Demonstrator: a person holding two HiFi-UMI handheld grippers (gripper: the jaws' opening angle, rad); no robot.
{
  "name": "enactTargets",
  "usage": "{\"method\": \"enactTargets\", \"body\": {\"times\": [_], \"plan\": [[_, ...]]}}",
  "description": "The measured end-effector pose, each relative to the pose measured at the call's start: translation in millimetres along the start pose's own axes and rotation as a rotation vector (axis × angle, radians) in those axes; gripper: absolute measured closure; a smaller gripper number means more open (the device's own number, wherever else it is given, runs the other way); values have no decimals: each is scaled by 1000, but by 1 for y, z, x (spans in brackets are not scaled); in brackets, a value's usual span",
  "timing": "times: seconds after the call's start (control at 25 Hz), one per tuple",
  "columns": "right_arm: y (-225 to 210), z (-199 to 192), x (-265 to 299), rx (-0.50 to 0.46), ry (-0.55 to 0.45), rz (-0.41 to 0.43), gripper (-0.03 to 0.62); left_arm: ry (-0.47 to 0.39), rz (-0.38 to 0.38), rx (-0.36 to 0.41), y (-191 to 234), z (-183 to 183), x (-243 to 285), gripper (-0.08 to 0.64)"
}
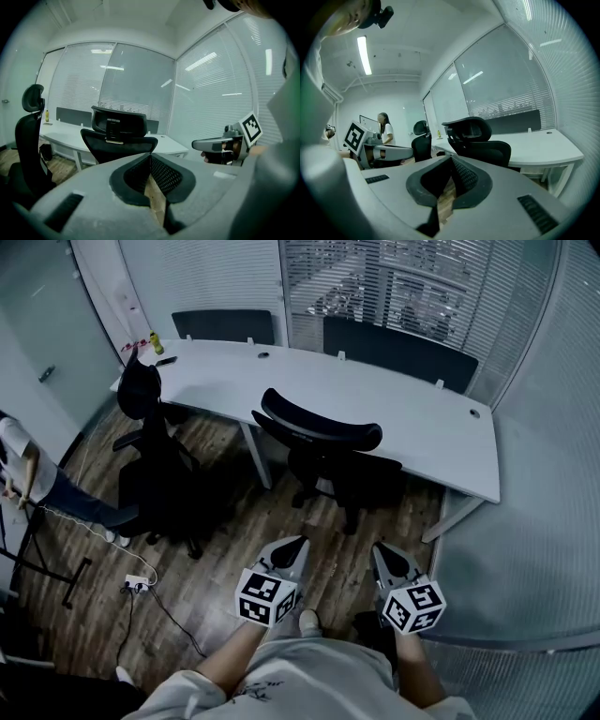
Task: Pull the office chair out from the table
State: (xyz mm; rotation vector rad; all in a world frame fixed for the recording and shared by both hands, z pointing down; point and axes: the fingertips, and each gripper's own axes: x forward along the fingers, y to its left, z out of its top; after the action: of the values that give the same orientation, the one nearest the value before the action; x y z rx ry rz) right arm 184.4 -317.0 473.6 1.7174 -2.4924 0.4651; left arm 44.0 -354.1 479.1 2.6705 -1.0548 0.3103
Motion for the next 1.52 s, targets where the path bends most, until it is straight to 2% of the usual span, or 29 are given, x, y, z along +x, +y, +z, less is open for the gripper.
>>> {"method": "enactTargets", "body": {"times": [0.12,0.36,0.64,1.2,1.52], "plan": [[-1,5,6,-4,-21,-18,586,-6,-7,0,9,3,3,548],[1,4,19,-31,12,-18,586,2,-18,0,25,2,7,549],[-3,8,32,-43,19,-14,586,-12,8,-21,41,4,16,549],[-51,40,83,-107,15,6,586,-5,54,-19,62,26,63,545],[-86,59,114,-118,16,24,583,-13,90,-21,82,43,99,480]]}}
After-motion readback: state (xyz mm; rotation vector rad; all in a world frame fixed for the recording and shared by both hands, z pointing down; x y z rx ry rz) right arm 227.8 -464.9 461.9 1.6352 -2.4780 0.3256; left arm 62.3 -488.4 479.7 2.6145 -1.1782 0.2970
